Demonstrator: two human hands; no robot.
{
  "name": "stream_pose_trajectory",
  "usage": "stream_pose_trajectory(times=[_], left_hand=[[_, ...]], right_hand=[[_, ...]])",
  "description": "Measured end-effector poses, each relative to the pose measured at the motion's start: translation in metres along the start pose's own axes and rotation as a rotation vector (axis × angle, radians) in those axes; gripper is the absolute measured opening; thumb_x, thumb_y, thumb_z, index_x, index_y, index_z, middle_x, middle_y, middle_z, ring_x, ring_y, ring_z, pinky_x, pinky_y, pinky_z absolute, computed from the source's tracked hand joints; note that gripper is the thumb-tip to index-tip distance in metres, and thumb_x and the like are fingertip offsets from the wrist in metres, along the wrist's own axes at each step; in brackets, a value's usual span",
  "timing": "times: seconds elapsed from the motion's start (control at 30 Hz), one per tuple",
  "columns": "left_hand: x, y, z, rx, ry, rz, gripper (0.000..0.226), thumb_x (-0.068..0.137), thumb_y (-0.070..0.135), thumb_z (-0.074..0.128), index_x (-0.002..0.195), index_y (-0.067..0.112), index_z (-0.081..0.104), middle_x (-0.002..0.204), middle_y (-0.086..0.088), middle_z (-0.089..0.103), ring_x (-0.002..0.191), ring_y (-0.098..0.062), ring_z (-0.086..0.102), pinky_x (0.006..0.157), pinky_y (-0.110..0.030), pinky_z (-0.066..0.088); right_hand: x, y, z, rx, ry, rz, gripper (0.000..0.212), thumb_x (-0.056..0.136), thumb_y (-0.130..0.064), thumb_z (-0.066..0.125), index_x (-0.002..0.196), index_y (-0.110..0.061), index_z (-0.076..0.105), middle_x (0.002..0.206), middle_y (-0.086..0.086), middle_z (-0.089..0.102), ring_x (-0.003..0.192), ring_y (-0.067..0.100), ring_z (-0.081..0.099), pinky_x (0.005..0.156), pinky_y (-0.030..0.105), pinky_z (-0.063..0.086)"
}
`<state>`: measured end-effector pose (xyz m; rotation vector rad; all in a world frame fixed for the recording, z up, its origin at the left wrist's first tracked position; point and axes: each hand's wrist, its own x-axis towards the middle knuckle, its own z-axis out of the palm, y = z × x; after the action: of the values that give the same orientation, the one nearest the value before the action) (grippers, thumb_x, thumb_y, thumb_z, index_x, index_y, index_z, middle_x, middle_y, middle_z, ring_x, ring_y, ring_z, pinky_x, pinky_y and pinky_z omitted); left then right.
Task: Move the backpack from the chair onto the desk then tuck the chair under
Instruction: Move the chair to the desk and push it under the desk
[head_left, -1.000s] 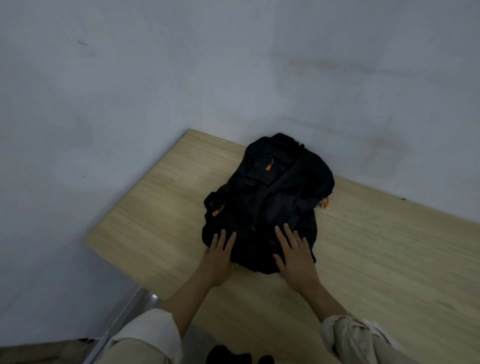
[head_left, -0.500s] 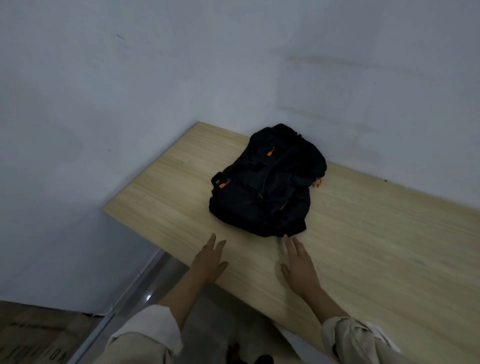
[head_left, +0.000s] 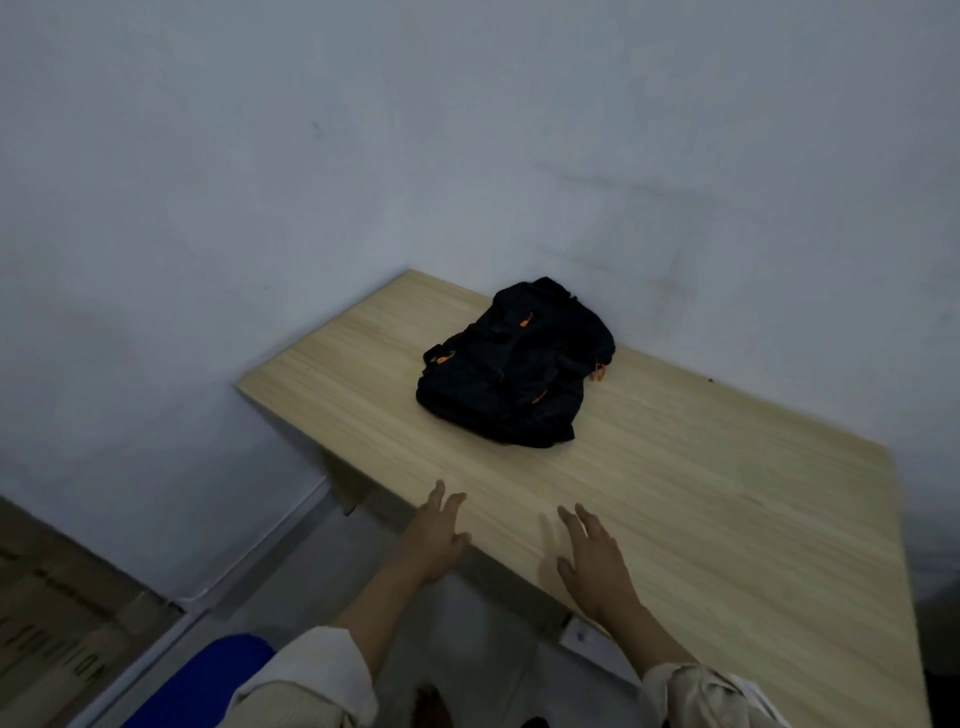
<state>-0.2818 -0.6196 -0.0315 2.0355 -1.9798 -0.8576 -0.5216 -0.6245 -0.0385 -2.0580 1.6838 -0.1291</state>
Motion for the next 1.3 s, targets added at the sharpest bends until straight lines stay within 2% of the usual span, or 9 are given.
stream_pose_trajectory(times=[0.13,0.37,0.47,0.67,0.8,0.93,1.1,1.2,1.3], left_hand=[[-0.076,0.016,0.026,-0.06,0.059,0.01,0.061,0.095,0.026,0.05,0.147,0.012,0.022,0.159,-0.017,0.003,0.146,-0.031,0.016,0.117,-0.035,0.021],[-0.202,0.033,0.082,-0.089,-0.02,0.046,0.062,0.096,0.026,0.046,0.149,0.017,0.016,0.16,-0.013,-0.002,0.146,-0.027,0.016,0.116,-0.033,0.019],[-0.239,0.028,0.092,-0.08,-0.022,0.029,0.061,0.098,0.029,0.043,0.149,0.016,0.013,0.16,-0.012,0.0,0.146,-0.025,0.013,0.117,-0.032,0.015],[-0.301,0.001,0.095,-0.039,-0.02,-0.005,0.058,0.098,0.027,0.043,0.148,0.018,0.016,0.159,-0.012,0.005,0.144,-0.026,0.018,0.116,-0.035,0.021],[-0.345,-0.029,0.088,-0.033,-0.003,-0.019,0.056,0.098,0.025,0.043,0.148,0.017,0.018,0.16,-0.013,0.001,0.145,-0.027,0.016,0.116,-0.035,0.021],[-0.415,-0.079,0.074,0.005,0.05,-0.076,0.056,0.098,0.025,0.045,0.148,0.018,0.021,0.16,-0.011,0.0,0.142,-0.028,0.024,0.113,-0.035,0.031],[-0.53,-0.163,0.055,-0.005,0.086,-0.127,0.056,0.097,0.025,0.047,0.147,0.019,0.023,0.16,-0.009,0.001,0.143,-0.027,0.023,0.116,-0.036,0.029],[-0.589,-0.209,0.039,-0.009,0.174,-0.131,0.053,0.097,0.023,0.047,0.146,0.019,0.027,0.16,-0.009,0.009,0.141,-0.025,0.028,0.114,-0.032,0.028],[-0.632,-0.242,0.024,-0.008,0.266,-0.146,0.051,0.096,0.019,0.048,0.144,0.018,0.032,0.157,-0.011,0.018,0.141,-0.025,0.028,0.116,-0.034,0.027]], right_hand=[[-0.07,0.006,0.001,-0.019,0.009,-0.036,0.064,0.095,-0.019,0.049,0.15,-0.02,0.016,0.16,0.01,0.011,0.147,0.031,0.013,0.118,0.047,0.021],[-0.19,0.004,0.037,0.098,0.039,-0.027,0.065,0.092,-0.018,0.053,0.148,-0.016,0.022,0.157,0.014,0.022,0.143,0.032,0.023,0.117,0.043,0.027],[-0.229,-0.006,0.05,0.09,0.016,-0.051,0.065,0.092,-0.019,0.052,0.149,-0.017,0.021,0.158,0.013,0.02,0.144,0.032,0.021,0.118,0.042,0.026],[-0.277,-0.031,0.076,0.13,0.016,-0.035,0.065,0.092,-0.021,0.054,0.148,-0.019,0.021,0.158,0.011,0.018,0.143,0.031,0.023,0.117,0.047,0.026],[-0.311,-0.056,0.101,0.153,0.023,-0.039,0.063,0.092,-0.02,0.055,0.147,-0.016,0.024,0.158,0.012,0.02,0.143,0.029,0.024,0.117,0.037,0.022],[-0.344,-0.105,0.132,0.186,0.001,-0.058,0.062,0.091,-0.017,0.056,0.145,-0.012,0.028,0.153,0.016,0.028,0.138,0.031,0.032,0.114,0.037,0.028],[-0.411,-0.211,0.196,0.344,-0.034,-0.042,0.058,0.092,-0.014,0.057,0.144,-0.011,0.031,0.15,0.014,0.032,0.134,0.028,0.037,0.112,0.034,0.03],[-0.448,-0.274,0.238,0.402,-0.133,-0.15,0.058,0.093,-0.015,0.055,0.145,-0.013,0.029,0.15,0.014,0.03,0.133,0.028,0.038,0.11,0.035,0.032],[-0.474,-0.327,0.267,0.432,-0.181,-0.234,0.058,0.094,-0.013,0.055,0.144,-0.012,0.028,0.149,0.015,0.03,0.133,0.027,0.037,0.11,0.032,0.031]])
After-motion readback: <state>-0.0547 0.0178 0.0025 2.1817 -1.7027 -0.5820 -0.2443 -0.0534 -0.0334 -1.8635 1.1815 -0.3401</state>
